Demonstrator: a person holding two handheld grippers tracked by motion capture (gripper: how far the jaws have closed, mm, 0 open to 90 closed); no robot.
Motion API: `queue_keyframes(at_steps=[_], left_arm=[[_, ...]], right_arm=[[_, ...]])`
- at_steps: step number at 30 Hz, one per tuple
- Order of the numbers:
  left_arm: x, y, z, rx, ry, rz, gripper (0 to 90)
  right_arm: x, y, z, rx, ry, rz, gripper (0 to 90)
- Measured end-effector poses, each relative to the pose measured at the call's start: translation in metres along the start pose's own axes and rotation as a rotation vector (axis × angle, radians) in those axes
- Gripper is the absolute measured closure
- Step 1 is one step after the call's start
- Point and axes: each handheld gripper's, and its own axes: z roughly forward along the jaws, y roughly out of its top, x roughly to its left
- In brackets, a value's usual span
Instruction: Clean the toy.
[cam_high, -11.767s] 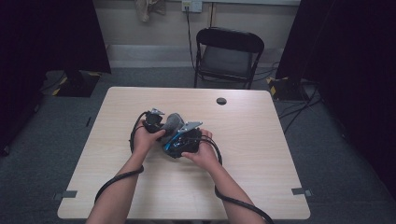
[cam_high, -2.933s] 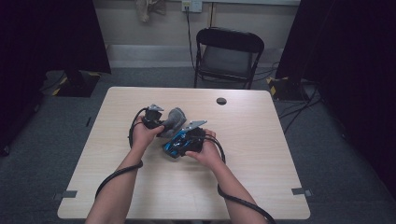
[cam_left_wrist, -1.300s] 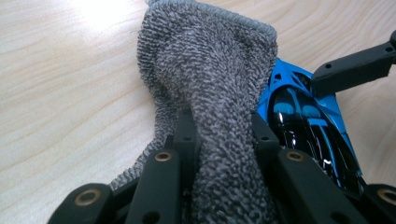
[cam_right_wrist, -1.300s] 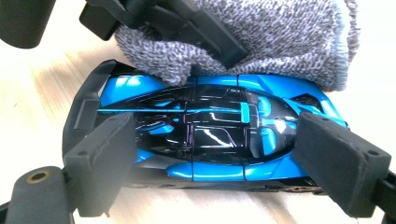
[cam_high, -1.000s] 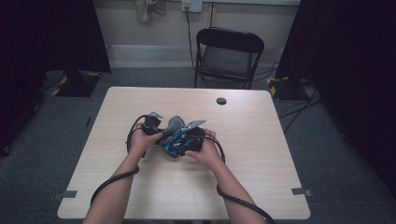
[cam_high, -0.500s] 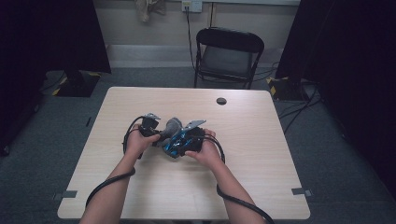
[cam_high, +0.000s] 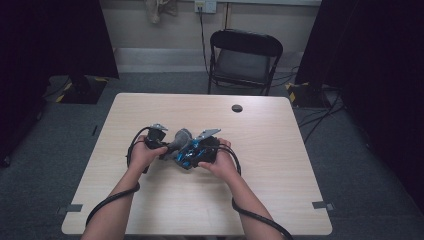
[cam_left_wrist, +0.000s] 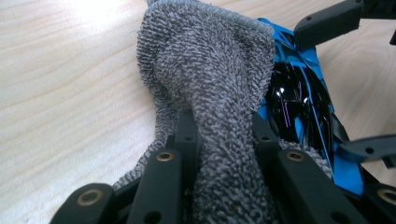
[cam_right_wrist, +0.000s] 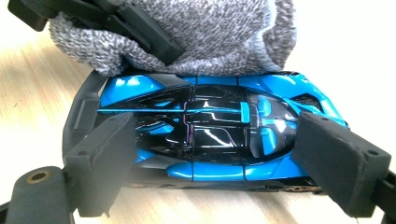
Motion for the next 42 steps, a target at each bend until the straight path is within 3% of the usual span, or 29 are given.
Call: queue_keyframes(at_steps=[9, 42], left_arm=[[-0.001, -0.008, -0.009, 0.013, -0.004, 0.003, 71.4], [-0.005, -0.032, -0.026, -0.019, -0.017, -0.003, 71.3]], right_arm=[[0.0, 0.0, 0.0, 0.0, -0.001, 0.001, 13.0], [0.001, 0.0, 0.0, 0.001, -0.002, 0.002, 13.1]])
